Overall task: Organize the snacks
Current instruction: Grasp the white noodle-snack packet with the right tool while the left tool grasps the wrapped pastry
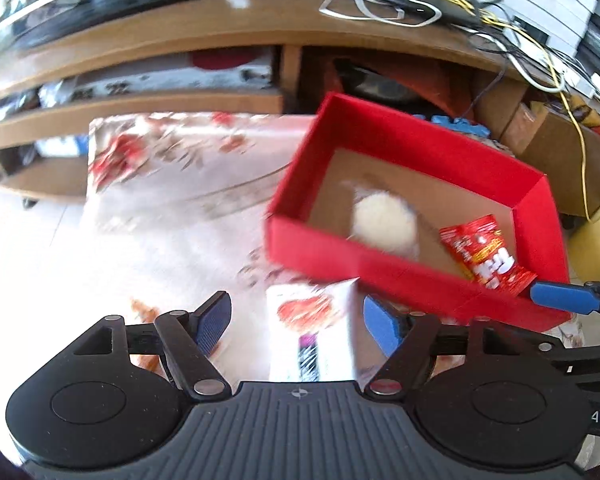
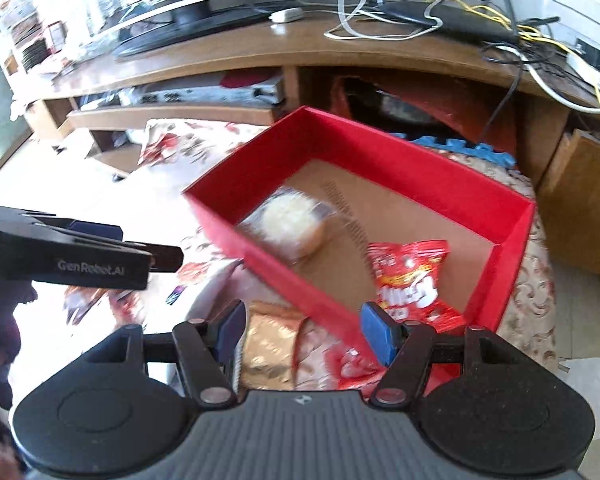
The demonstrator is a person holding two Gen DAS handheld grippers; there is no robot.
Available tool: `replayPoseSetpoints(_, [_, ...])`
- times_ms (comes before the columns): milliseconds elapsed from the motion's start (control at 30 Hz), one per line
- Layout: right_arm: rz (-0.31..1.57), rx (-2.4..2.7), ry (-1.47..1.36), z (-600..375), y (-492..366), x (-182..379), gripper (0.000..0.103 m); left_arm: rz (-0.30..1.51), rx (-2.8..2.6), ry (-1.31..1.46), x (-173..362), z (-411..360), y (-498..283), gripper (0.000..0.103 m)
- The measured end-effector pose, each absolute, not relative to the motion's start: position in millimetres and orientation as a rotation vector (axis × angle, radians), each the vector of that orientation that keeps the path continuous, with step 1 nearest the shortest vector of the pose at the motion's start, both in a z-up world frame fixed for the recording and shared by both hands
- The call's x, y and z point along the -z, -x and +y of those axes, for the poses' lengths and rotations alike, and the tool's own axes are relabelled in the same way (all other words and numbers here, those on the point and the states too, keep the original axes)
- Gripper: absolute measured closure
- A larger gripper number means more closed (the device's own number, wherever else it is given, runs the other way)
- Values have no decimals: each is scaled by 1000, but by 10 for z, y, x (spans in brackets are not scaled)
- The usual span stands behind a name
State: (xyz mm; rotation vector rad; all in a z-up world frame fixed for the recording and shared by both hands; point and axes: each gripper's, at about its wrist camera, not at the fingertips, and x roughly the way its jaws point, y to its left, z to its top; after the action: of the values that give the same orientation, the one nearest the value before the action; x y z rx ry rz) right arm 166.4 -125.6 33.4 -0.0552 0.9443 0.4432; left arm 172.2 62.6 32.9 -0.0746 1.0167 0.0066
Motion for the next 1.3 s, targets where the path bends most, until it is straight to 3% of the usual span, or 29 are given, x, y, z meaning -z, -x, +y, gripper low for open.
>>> replayPoseSetpoints(500, [1013, -524, 84, -902, -1558, -199, 41, 1116, -153, 314, -127, 1301, -1179, 22])
replayPoseSetpoints(967, [1053, -483, 64, -943, -1652, -128, 41, 1194, -94, 192, 142, 1035, -1373, 17])
replayPoseSetpoints(1300, [1107, -485, -3, -873, -1770, -67, 41, 1181, -49, 150, 80, 886, -1267, 34])
